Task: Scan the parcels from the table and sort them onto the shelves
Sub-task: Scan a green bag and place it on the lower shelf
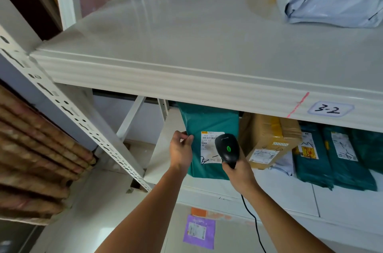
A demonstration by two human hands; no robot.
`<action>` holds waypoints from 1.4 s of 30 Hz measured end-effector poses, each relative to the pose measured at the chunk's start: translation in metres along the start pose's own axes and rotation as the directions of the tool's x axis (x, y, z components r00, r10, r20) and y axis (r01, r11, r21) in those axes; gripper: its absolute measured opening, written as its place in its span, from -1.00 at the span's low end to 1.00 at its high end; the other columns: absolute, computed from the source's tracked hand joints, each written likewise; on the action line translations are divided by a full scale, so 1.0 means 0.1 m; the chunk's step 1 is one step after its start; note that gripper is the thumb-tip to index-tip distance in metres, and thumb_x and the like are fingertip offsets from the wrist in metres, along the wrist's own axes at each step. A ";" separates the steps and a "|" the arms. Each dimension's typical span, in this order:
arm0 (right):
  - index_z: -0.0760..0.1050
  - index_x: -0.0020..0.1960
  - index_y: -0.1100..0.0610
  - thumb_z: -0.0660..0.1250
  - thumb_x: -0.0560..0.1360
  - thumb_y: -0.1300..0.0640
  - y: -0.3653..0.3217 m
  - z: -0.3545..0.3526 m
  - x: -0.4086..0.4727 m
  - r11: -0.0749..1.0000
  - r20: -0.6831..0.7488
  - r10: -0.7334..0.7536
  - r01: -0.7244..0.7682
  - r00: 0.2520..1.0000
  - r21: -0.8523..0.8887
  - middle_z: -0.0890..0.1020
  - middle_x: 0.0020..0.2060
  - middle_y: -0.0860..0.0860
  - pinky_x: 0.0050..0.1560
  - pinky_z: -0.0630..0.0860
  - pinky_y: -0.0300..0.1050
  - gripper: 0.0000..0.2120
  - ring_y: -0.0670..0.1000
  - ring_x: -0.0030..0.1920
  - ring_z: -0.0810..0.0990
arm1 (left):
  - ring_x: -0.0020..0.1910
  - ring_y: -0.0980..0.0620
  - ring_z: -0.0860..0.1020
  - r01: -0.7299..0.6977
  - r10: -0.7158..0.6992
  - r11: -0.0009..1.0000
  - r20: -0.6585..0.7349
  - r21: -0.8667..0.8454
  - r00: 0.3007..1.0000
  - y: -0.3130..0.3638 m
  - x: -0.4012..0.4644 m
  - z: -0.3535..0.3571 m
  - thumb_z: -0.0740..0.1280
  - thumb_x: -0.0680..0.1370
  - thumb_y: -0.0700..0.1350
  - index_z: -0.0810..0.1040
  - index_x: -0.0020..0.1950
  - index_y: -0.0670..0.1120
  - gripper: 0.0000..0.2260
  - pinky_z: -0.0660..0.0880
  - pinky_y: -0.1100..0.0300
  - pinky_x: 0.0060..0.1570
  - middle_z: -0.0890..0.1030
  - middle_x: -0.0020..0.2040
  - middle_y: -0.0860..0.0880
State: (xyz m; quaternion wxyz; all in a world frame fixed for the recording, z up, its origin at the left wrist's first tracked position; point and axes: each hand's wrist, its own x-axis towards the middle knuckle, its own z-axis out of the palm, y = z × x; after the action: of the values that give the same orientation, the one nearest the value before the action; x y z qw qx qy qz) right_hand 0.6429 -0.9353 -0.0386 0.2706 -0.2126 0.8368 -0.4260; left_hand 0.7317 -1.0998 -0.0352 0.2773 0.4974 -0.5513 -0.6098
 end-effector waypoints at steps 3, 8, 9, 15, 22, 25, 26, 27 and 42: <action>0.16 0.60 0.04 0.41 0.52 0.30 0.07 0.03 -0.07 1.000 0.036 -0.013 0.013 0.999 0.017 0.47 0.43 0.07 0.37 0.36 -0.16 -0.25 0.11 0.42 0.46 | -0.03 -0.03 0.62 0.018 -0.019 1.000 0.042 0.016 0.999 -0.10 -0.05 -0.05 0.31 0.68 -0.19 0.39 -0.09 -0.15 -0.82 0.57 0.15 -0.19 0.61 0.03 -0.05; 0.23 0.57 0.03 0.46 0.46 0.37 0.27 0.01 -0.15 0.999 0.020 0.000 -0.001 1.000 0.053 0.51 0.39 0.10 0.41 0.43 -0.05 -0.22 0.11 0.41 0.48 | 0.03 -0.06 0.62 0.021 -0.045 0.987 0.145 0.161 0.988 -0.26 -0.11 -0.12 0.29 0.69 -0.07 0.43 0.00 -0.11 -0.86 0.64 0.11 -0.09 0.60 0.12 -0.08; 0.23 0.57 0.03 0.45 0.47 0.38 0.28 0.00 -0.17 0.998 0.037 0.004 -0.006 0.999 0.061 0.50 0.40 0.09 0.37 0.42 -0.14 -0.22 0.10 0.41 0.47 | 0.00 -0.03 0.61 0.013 -0.047 0.978 0.161 0.209 0.986 -0.27 -0.13 -0.13 0.27 0.70 -0.04 0.42 0.04 -0.10 -0.86 0.64 0.15 -0.11 0.59 0.11 -0.07; 0.15 0.60 0.02 0.43 0.52 0.33 0.39 -0.04 -0.23 0.998 0.064 0.017 -0.021 0.998 0.060 0.44 0.47 0.08 0.35 0.37 -0.16 -0.23 0.14 0.45 0.43 | -0.04 -0.09 0.60 -0.187 0.016 0.827 0.309 0.531 0.951 -0.29 -0.22 -0.12 0.19 0.72 0.04 0.35 0.12 -0.03 -0.85 0.54 0.19 -0.23 0.56 0.00 0.01; 0.10 0.62 -0.01 0.44 0.52 0.29 0.43 0.07 -0.13 0.997 0.072 0.013 -0.019 0.997 0.079 0.38 0.52 0.06 0.44 0.40 -0.05 -0.18 0.10 0.46 0.43 | -0.08 -0.01 0.60 -0.208 0.062 0.864 0.314 0.458 0.947 -0.27 -0.10 -0.07 0.17 0.73 -0.07 0.31 0.04 -0.07 -0.88 0.68 -0.01 -0.12 0.56 -0.05 0.01; 0.06 0.62 -0.10 0.46 0.49 0.29 0.51 0.14 -0.01 0.999 0.094 -0.017 0.012 0.995 0.050 0.26 0.58 0.03 0.46 0.43 0.05 -0.12 0.05 0.45 0.44 | -0.15 -0.03 0.54 -0.191 0.076 0.884 0.271 0.427 0.959 -0.30 -0.02 0.01 0.18 0.72 -0.12 0.28 -0.06 -0.03 -0.83 0.63 -0.03 -0.17 0.54 -0.10 -0.05; 0.06 0.62 -0.11 0.47 0.47 0.29 0.53 0.16 0.03 0.999 0.097 -0.024 0.020 0.995 0.044 0.25 0.59 0.03 0.46 0.43 0.07 -0.10 0.05 0.45 0.44 | -0.18 -0.03 0.50 -0.181 0.075 0.888 0.255 0.422 0.964 -0.30 -0.01 0.04 0.19 0.72 -0.14 0.27 -0.07 -0.03 -0.81 0.59 -0.01 -0.19 0.52 -0.12 -0.04; 0.07 0.61 -0.13 0.47 0.46 0.28 0.56 0.17 0.09 0.999 0.099 -0.032 0.028 0.995 0.043 0.24 0.59 0.03 0.46 0.43 0.08 -0.10 0.04 0.44 0.45 | -0.19 -0.04 0.48 -0.175 0.082 0.897 0.236 0.406 0.968 -0.31 0.02 0.07 0.19 0.72 -0.16 0.28 -0.07 -0.04 -0.81 0.56 -0.02 -0.20 0.50 -0.14 -0.04; 0.02 0.64 0.04 0.41 0.44 0.36 0.57 0.38 0.65 0.998 0.016 -0.046 0.045 0.999 0.046 0.06 0.64 0.03 0.32 0.40 -0.22 -0.09 0.06 0.38 0.47 | -0.21 0.11 0.51 -0.101 0.060 0.956 0.154 0.274 0.986 -0.32 0.37 0.41 0.17 0.73 -0.18 0.33 0.06 -0.20 -0.89 0.44 0.42 -0.43 0.51 -0.10 -0.07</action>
State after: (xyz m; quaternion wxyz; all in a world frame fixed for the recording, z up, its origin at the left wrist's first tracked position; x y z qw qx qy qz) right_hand 0.6105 -0.9650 -0.1220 0.2729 -0.2289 0.8194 -0.4492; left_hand 0.6877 -1.1085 -0.0813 0.1882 0.4636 -0.6706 -0.5477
